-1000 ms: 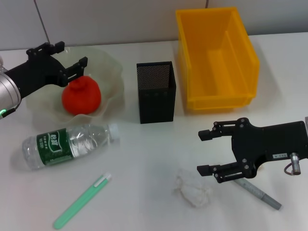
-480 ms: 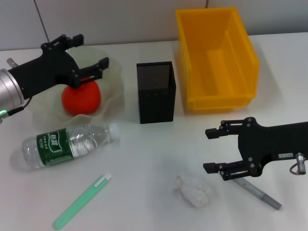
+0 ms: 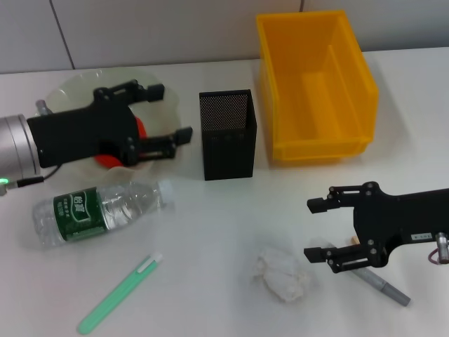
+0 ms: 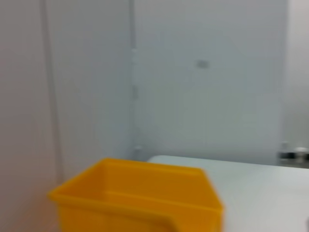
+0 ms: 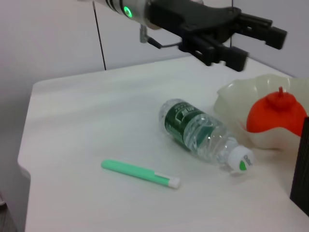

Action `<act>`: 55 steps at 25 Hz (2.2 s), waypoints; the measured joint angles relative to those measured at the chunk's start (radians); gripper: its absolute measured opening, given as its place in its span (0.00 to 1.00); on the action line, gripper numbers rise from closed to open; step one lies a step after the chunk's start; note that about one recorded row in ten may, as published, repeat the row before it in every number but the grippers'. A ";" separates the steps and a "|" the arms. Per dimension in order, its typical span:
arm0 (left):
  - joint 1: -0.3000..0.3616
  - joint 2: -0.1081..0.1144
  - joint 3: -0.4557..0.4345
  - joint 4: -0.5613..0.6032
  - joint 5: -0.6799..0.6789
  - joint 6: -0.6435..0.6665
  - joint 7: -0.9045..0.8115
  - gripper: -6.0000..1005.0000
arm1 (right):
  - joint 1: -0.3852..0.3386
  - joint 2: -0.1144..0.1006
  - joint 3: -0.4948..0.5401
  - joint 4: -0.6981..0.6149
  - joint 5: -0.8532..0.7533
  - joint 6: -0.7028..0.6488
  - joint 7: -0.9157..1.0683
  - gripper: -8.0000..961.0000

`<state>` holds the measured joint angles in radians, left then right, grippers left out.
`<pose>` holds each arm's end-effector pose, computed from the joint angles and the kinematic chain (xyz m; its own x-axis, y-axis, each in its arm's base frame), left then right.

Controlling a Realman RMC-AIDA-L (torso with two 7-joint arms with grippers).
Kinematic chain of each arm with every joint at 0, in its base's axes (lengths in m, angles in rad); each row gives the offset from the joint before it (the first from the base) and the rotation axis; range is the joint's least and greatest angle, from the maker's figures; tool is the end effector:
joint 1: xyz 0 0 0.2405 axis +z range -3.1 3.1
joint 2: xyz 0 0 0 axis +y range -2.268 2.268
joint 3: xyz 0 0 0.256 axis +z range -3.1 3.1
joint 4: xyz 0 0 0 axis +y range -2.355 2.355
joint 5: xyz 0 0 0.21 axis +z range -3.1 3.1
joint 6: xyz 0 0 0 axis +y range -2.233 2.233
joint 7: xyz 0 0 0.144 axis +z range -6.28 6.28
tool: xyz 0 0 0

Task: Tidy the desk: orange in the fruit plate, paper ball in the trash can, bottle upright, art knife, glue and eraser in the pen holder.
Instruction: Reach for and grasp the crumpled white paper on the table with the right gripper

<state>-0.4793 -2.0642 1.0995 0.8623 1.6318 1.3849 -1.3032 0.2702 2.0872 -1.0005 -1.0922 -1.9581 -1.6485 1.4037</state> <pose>-0.2047 0.3535 0.0020 0.8584 0.0378 0.5116 0.2156 -0.9315 -0.2930 0.2641 0.2800 0.0190 0.9343 -0.1838 -0.3055 -0.2435 -0.9549 -0.1701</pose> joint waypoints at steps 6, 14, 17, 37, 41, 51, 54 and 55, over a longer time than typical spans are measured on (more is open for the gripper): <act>0.010 0.006 -0.004 0.007 0.003 0.135 -0.006 0.86 | -0.004 -0.001 0.031 -0.004 -0.021 -0.004 0.000 0.79; 0.038 0.014 -0.006 0.021 0.004 0.221 -0.021 0.86 | -0.006 -0.001 0.029 -0.023 -0.056 -0.036 0.005 0.78; 0.043 0.010 -0.006 0.023 0.004 0.219 -0.021 0.86 | -0.005 0.001 0.015 -0.023 -0.073 -0.037 -0.002 0.78; 0.036 0.002 0.002 0.012 0.031 0.186 -0.009 0.86 | 0.116 -0.005 -0.162 -0.100 -0.232 -0.012 0.098 0.78; 0.038 0.001 0.002 0.012 0.031 0.186 -0.009 0.86 | 0.135 -0.005 -0.202 -0.115 -0.259 -0.001 0.128 0.78; 0.028 0.001 0.002 0.012 0.032 0.185 -0.008 0.86 | 0.211 -0.007 -0.220 -0.114 -0.341 0.000 0.216 0.78; 0.027 0.001 0.002 0.012 0.037 0.182 -0.008 0.86 | 0.225 -0.008 -0.224 -0.115 -0.348 0.001 0.233 0.78; 0.026 0.000 0.002 0.012 0.042 0.179 -0.008 0.86 | 0.230 -0.008 -0.228 -0.115 -0.351 0.000 0.238 0.78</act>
<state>-0.4534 -2.0640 1.1014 0.8741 1.6736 1.5640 -1.3115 0.4998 2.0796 -1.2283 -1.2069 -2.3086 -1.6481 1.6421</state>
